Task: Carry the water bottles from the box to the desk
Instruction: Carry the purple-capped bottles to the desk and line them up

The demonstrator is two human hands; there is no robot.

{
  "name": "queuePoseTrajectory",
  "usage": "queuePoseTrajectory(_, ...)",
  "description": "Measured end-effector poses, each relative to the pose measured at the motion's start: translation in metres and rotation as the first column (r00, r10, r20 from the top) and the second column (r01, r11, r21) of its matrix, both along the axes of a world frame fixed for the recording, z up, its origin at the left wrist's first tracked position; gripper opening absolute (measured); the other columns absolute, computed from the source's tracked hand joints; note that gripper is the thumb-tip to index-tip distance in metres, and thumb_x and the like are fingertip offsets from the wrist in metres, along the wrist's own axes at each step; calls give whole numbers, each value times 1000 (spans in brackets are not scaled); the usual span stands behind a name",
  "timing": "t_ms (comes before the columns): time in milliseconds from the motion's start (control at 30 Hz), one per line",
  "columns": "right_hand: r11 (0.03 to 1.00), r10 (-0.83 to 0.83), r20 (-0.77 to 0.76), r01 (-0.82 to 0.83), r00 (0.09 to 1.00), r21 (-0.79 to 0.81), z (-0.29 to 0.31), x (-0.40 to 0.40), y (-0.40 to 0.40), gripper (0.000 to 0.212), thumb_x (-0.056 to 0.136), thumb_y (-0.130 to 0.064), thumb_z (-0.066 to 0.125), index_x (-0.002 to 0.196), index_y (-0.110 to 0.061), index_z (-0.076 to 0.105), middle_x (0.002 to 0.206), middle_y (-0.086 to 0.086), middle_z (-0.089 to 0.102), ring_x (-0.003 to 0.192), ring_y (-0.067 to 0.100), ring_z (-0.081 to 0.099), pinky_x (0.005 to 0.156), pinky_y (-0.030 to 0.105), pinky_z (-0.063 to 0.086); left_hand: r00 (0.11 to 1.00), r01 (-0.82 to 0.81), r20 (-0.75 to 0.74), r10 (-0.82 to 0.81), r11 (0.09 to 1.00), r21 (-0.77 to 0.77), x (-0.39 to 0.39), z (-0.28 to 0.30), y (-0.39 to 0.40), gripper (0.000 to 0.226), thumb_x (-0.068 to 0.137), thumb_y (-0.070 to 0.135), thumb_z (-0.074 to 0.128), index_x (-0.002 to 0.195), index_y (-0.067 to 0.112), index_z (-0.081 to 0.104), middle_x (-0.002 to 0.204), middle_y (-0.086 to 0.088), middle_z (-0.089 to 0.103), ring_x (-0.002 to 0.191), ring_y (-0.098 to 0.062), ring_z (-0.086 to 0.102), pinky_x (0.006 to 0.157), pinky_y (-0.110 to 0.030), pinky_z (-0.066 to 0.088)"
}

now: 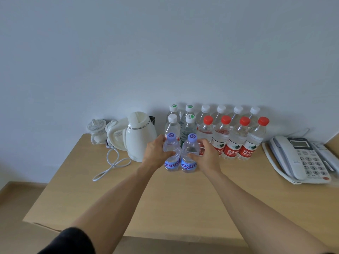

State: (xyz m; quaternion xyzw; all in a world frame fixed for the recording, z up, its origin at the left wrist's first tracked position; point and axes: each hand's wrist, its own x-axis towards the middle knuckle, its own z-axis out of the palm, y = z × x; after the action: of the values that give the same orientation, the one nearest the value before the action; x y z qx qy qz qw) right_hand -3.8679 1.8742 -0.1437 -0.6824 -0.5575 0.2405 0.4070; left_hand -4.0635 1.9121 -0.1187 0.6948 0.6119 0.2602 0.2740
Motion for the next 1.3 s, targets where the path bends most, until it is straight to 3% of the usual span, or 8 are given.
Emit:
queuePoseTrajectory(167, 1000, 9, 10, -8, 1000, -23, 0, 2, 0, 48, 76, -24, 88, 113, -15, 58, 104, 6, 67, 96, 23, 63, 78, 34, 51, 1000, -1, -9, 1, 1000, -4, 0, 2, 1, 45, 74, 30, 87, 102, 15, 55, 87, 4, 62, 86, -22, 62, 60, -23, 39)
queuePoseTrajectory(300, 997, 40, -30, -42, 999, -63, 4, 6, 1, 53, 74, -29, 88, 115, -23, 56, 103, 0, 66, 96, 19, 63, 75, 28, 51, 999, -2, -44, 2, 1000, -11, -1, 6, 4, 49, 71, 36, 88, 95, 22, 49, 77, 9, 55, 78, -20, 56, 52, -16, 32)
queuePoseTrajectory(400, 994, 60, -63, -66, 996, -87, 7, 9, 3, 52, 74, -30, 88, 116, -27, 57, 102, 1, 66, 95, 21, 64, 76, 30, 51, 998, 11, -67, -14, 999, -41, -3, 7, 7, 50, 70, 39, 88, 97, 23, 48, 84, 4, 59, 82, -21, 57, 58, -24, 36)
queuePoseTrajectory(533, 995, 66, -60, -70, 996, -66, 7, 7, 6, 49, 74, -25, 89, 112, -20, 61, 93, 0, 66, 89, 24, 64, 73, 28, 49, 996, 35, -87, -36, 999, -9, -3, 6, 9, 54, 73, 40, 86, 116, 19, 61, 92, 3, 63, 89, -22, 60, 70, -27, 41)
queuePoseTrajectory(633, 999, 39, -25, -40, 999, -36, 4, 1, 6, 47, 75, -28, 88, 111, -19, 60, 96, 7, 67, 89, 25, 63, 76, 38, 51, 996, 42, -82, -41, 999, 11, -3, 6, 10, 52, 74, 38, 86, 116, 19, 62, 88, 7, 59, 87, -22, 60, 69, -27, 40)
queuePoseTrajectory(833, 999, 31, -8, -31, 999, -18, 1, 2, 4, 46, 76, -33, 87, 110, -24, 57, 95, -1, 65, 88, 18, 62, 69, 25, 46, 994, 65, -84, -64, 998, 17, -5, 9, 12, 50, 74, 37, 86, 115, 18, 64, 87, 3, 63, 85, -23, 61, 69, -28, 44)
queuePoseTrajectory(1000, 998, 45, -7, -46, 999, -44, 2, 4, 5, 47, 76, -32, 87, 110, -26, 55, 100, 8, 64, 90, 25, 63, 78, 40, 52, 992, 88, -94, -84, 995, 40, -7, 10, 12, 48, 75, 36, 85, 118, 22, 66, 86, 3, 65, 86, -23, 64, 70, -30, 49)
queuePoseTrajectory(1300, 998, 40, 18, -39, 999, -51, -2, 5, 2, 47, 76, -34, 87, 108, -28, 54, 98, 10, 62, 89, 27, 61, 75, 40, 51, 981, 141, -129, -143, 990, -19, -11, 14, 16, 52, 77, 33, 85, 124, 23, 65, 100, -3, 72, 97, -24, 66, 83, -36, 55)
